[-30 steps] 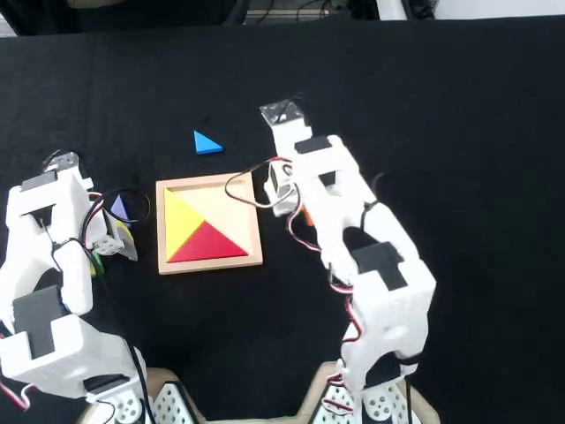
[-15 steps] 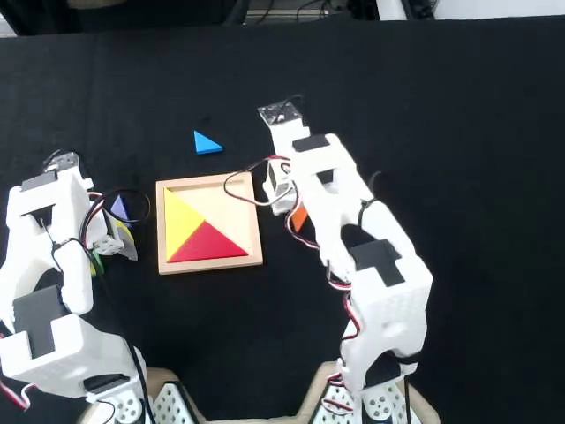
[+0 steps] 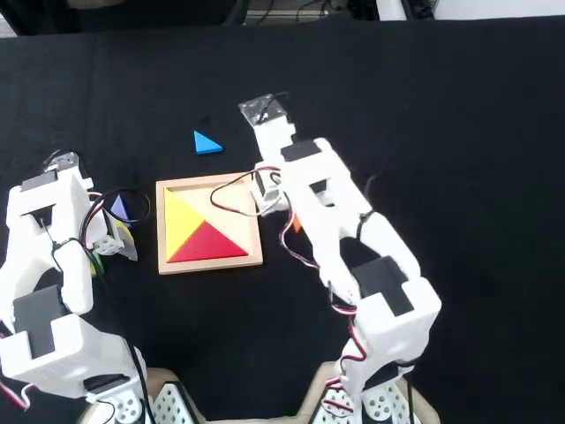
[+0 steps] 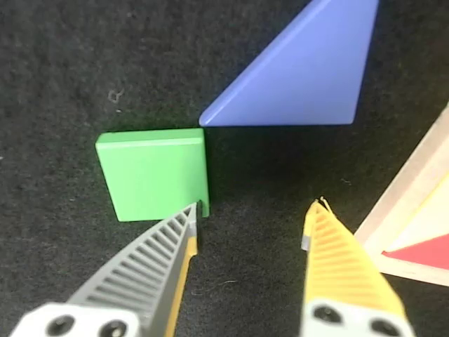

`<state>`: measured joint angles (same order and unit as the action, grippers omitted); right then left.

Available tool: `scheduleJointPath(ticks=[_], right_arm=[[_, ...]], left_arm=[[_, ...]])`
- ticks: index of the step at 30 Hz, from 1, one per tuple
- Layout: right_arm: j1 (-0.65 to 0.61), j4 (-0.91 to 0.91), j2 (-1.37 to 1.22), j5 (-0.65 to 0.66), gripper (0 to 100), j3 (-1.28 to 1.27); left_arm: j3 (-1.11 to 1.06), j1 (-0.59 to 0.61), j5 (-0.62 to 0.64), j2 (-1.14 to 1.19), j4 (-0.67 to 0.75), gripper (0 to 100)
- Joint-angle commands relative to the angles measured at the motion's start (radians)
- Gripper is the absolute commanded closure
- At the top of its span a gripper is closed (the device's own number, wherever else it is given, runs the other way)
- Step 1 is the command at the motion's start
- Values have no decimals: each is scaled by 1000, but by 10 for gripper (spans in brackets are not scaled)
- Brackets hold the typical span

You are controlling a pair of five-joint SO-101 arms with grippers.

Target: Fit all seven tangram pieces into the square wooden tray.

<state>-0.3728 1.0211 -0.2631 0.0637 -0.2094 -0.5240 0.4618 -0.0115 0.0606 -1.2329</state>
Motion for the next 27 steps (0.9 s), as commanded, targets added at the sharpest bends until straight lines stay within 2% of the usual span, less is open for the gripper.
scheduleJointPath(ticks=[1,5,13,18,23,27], right_arm=[[38,-20,13,14,787,16],[38,2,-71,52,787,65],[43,101,-117,46,787,173],[37,124,-24,12,787,142],[34,34,54,14,787,19],[-9,29,53,40,787,7]], left_arm=[[1,7,9,-5,2,758],[1,7,9,-5,2,758],[1,7,9,-5,2,758],[1,7,9,-5,3,758],[1,7,9,-5,3,758],[1,7,9,-5,3,758]])
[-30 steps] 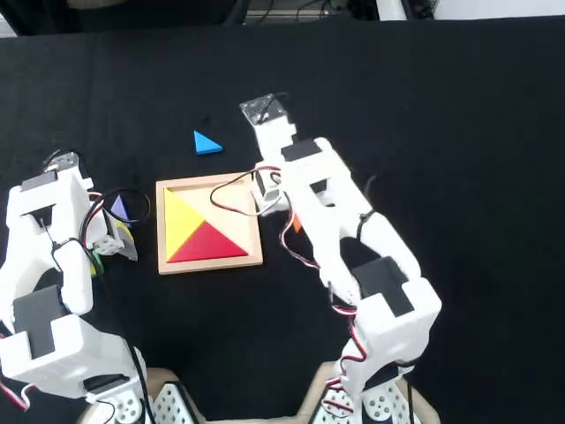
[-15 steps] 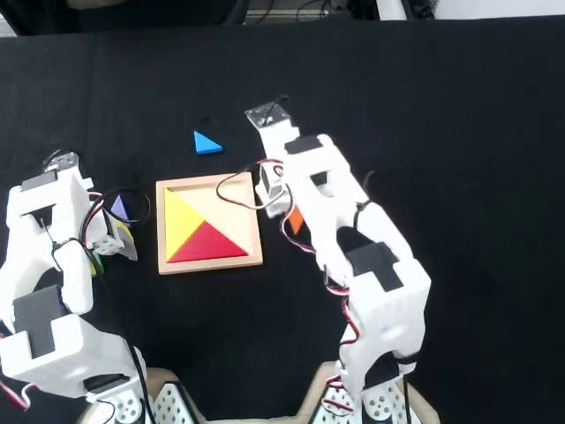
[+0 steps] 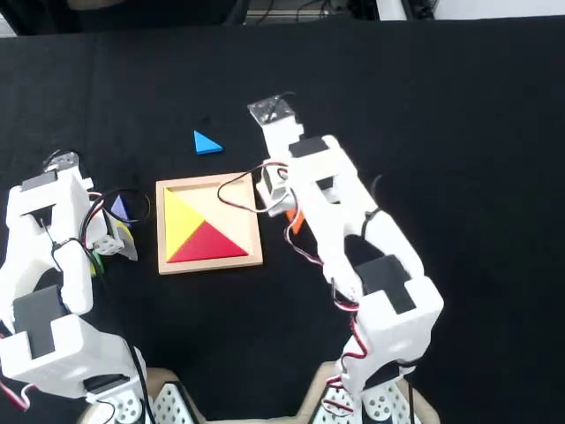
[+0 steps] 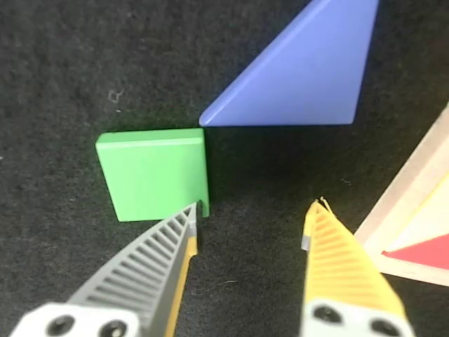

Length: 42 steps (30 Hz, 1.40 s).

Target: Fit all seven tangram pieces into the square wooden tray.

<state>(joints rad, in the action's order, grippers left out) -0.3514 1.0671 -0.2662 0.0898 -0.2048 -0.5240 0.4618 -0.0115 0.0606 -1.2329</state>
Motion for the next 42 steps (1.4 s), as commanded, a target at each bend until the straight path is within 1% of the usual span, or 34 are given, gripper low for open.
scheduleJointPath(ticks=[1,8,12,20,28,32,36,39,42], right_arm=[[-37,-17,56,14,787,2],[-38,-23,39,20,787,4],[-35,-29,-35,20,787,33],[-34,32,-170,18,787,150],[-34,34,-188,15,787,156],[-34,52,-160,14,787,162],[-68,92,-7,14,787,130],[-92,8,77,20,787,16],[-94,-64,90,21,787,-48]], left_arm=[[1,7,9,-5,3,758],[1,7,9,-5,2,758],[1,7,9,-5,2,758],[1,7,9,-5,2,758],[1,7,8,-5,2,758],[1,7,8,-5,2,758],[1,7,9,-5,2,758],[1,7,9,-5,2,758],[1,7,9,-5,2,758]])
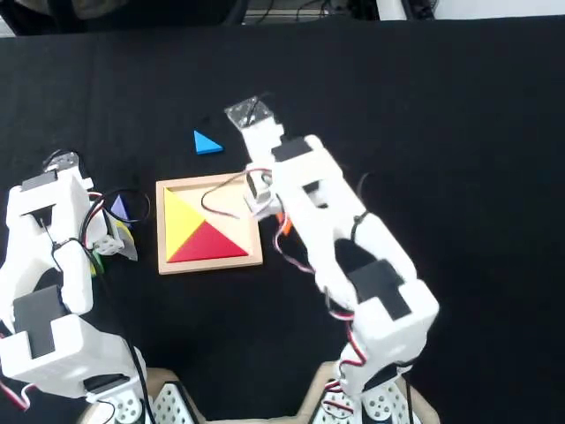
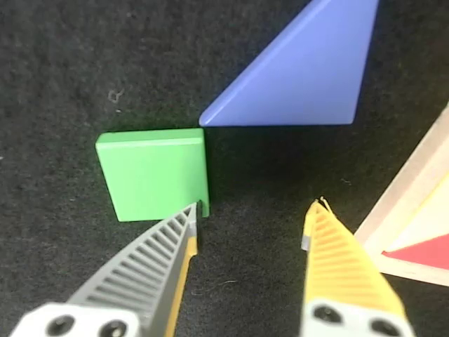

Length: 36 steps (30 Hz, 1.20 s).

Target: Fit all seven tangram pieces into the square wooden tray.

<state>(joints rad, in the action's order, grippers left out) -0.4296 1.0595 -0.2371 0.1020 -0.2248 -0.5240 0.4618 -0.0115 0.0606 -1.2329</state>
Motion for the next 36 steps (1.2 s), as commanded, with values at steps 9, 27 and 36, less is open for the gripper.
scheduleJointPath(ticks=[9,27,36], right_arm=[[-12,8,-76,9,787,81],[-9,51,-179,3,831,160],[-9,72,-21,2,813,99]], left_arm=[[1,7,9,-5,2,758],[-16,12,8,-8,5,758],[-19,8,6,-6,8,758]])
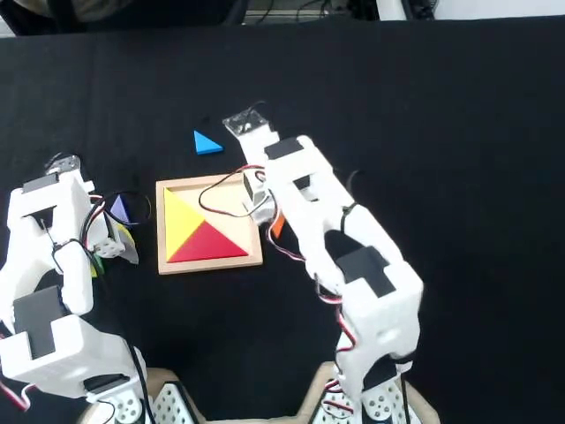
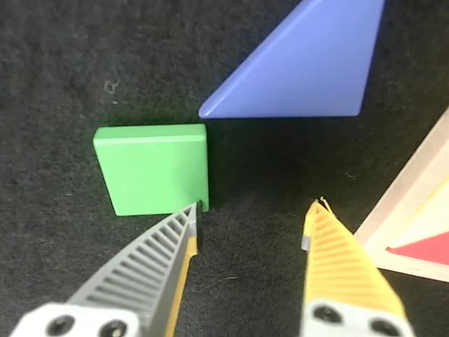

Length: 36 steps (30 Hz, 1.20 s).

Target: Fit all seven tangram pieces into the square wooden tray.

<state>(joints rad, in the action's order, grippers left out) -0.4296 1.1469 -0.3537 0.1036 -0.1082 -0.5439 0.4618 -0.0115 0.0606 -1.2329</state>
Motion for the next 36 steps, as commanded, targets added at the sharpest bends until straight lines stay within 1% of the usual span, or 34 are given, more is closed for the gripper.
scheduleJointPath(ticks=[1,5,8,12,26,36], right_arm=[[-11,-28,114,0,814,-42],[-34,-64,199,9,815,-111],[-51,-106,216,9,815,-151],[-58,-118,168,51,817,-140],[-52,-60,-51,57,819,-1],[-52,-34,-71,57,819,-1]], left_arm=[[1,8,6,-6,8,758],[4,8,8,-6,8,758],[7,8,8,-6,8,758],[7,8,8,-6,8,758],[5,8,6,-6,9,758],[2,8,6,-6,9,758]])
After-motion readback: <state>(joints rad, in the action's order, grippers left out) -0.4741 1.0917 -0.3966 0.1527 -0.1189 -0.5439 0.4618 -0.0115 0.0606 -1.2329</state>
